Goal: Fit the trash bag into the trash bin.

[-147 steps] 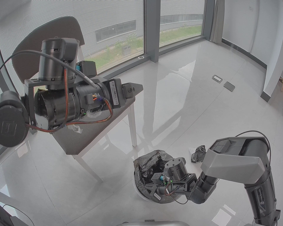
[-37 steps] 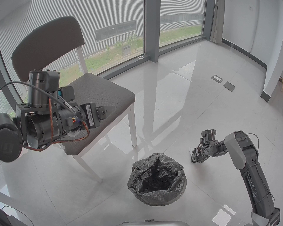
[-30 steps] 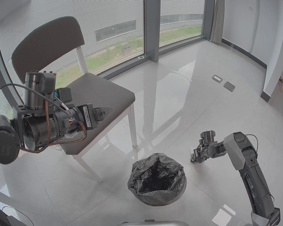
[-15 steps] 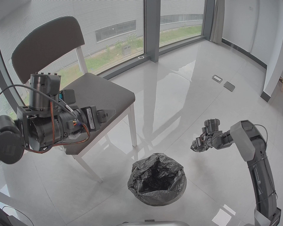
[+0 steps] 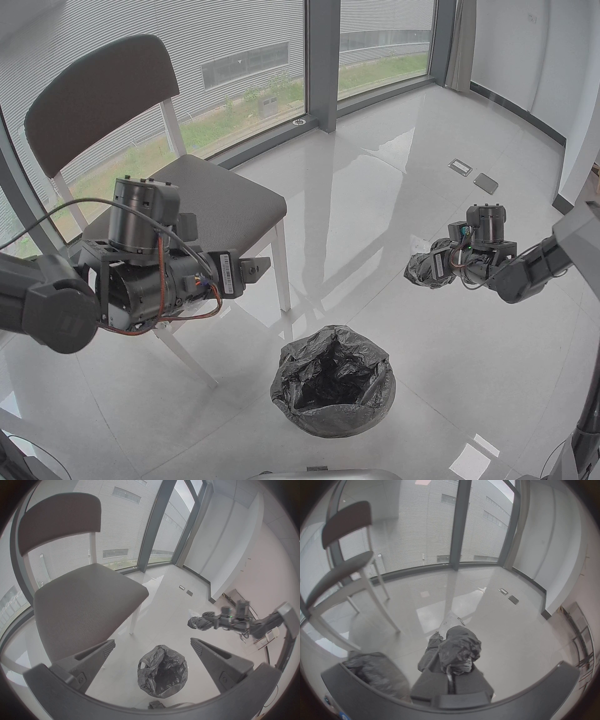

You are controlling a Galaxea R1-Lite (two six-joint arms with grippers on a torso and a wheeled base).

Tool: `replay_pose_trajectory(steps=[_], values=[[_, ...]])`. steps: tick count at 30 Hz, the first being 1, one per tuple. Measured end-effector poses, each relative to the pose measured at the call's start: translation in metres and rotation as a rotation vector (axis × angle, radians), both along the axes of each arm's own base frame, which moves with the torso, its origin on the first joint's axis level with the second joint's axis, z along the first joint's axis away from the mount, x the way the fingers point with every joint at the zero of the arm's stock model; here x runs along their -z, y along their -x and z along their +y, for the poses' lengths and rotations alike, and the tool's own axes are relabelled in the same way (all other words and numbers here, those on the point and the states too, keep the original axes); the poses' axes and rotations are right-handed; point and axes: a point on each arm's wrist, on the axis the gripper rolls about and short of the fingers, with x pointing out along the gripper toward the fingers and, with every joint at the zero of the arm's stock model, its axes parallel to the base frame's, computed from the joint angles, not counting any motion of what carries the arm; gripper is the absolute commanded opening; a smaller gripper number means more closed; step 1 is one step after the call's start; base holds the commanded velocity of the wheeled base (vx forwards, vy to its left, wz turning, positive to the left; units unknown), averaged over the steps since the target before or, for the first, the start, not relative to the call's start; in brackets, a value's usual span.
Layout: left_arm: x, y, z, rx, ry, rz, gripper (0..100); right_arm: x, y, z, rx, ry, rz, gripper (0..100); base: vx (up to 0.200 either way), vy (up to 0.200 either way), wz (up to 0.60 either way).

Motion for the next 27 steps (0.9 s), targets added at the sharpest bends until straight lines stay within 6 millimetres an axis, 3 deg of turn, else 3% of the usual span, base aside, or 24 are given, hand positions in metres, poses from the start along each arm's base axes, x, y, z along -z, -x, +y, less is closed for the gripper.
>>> replay_pose_trajectory(steps=[7,14,20,27], values=[[0.015,-0.009,-0.011,0.010,-0.022,0.026,100,-0.022,0.078,0.053,-0.217,-0.048,0.009,0,0.000,0.000,0.00],[0.012,-0.014,-0.015,0.006,-0.018,0.013,100,-0.011,0.137,0.092,-0.417,-0.037,0.076,0,0.000,0.000,0.00],[-0.003,-0.017,-0.013,-0.004,0.009,-0.028,100,0.003,0.152,0.103,-0.483,-0.016,0.129,0,0.000,0.000,0.00],[-0.013,-0.015,-0.007,-0.017,0.027,-0.059,100,0.030,0.146,0.109,-0.513,0.009,0.215,0,0.000,0.000,0.00]])
